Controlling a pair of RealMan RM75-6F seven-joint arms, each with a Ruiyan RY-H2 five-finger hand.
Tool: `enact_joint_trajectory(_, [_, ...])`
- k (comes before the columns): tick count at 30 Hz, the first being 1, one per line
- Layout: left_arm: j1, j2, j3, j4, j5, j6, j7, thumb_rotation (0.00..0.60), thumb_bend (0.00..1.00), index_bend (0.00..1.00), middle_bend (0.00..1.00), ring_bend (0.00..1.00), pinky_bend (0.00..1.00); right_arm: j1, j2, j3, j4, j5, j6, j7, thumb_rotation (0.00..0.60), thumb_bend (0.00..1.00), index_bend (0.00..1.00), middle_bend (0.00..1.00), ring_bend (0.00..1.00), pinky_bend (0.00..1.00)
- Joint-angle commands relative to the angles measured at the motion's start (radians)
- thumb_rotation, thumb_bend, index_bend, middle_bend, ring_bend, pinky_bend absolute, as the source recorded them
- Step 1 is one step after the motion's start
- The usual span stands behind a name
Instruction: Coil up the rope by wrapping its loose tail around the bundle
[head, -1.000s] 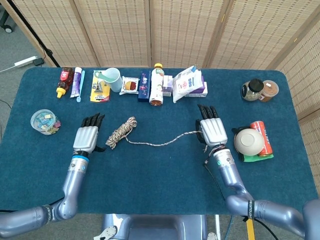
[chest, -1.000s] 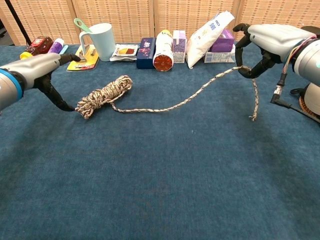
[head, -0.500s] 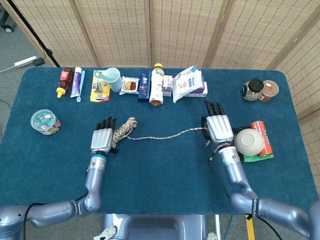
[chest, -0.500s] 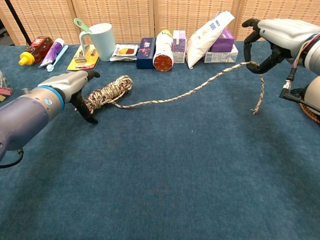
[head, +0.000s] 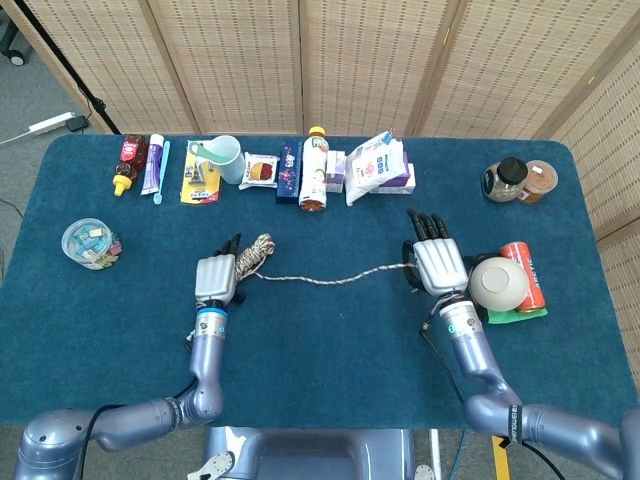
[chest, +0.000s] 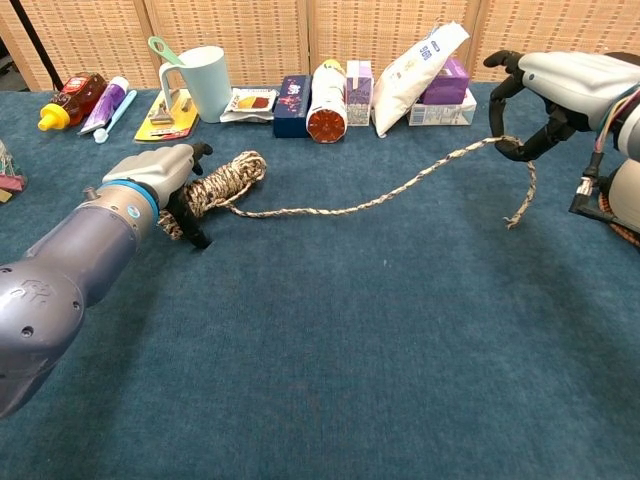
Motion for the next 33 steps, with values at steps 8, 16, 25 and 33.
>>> enact_joint_trajectory(8, [0.034,0.009,0.02,0.017,0.108,0.028,-0.104,0.6,0.5,0.48,0.47,0.5,0.69,-0.02,0.023,-0.012,-0.05,-0.036,0.03,0.0,0.6,0.55,0.69,0.0,0.0,0.0])
enact_joint_trajectory(16, [0.059,0.041,0.024,-0.019,0.149,0.024,-0.146,0.6,0.53,0.51,0.48,0.52,0.7,-0.028,0.034,-0.009,-0.08,-0.039,0.039,-0.008,0.6,0.55,0.69,0.0,0.0,0.0])
enact_joint_trajectory(25, [0.001,0.185,0.084,-0.076,0.371,-0.103,-0.238,0.6,0.54,0.51,0.48,0.52,0.7,-0.036,0.105,0.005,-0.23,-0.049,0.052,-0.023,0.6,0.56,0.7,0.0,0.0,0.0])
enact_joint_trajectory(33, [-0.083,0.196,0.109,-0.084,0.437,-0.157,-0.119,0.6,0.55,0.51,0.48,0.51,0.7,-0.033,0.184,0.03,-0.404,-0.056,0.068,-0.057,0.6,0.56,0.7,0.0,0.0,0.0])
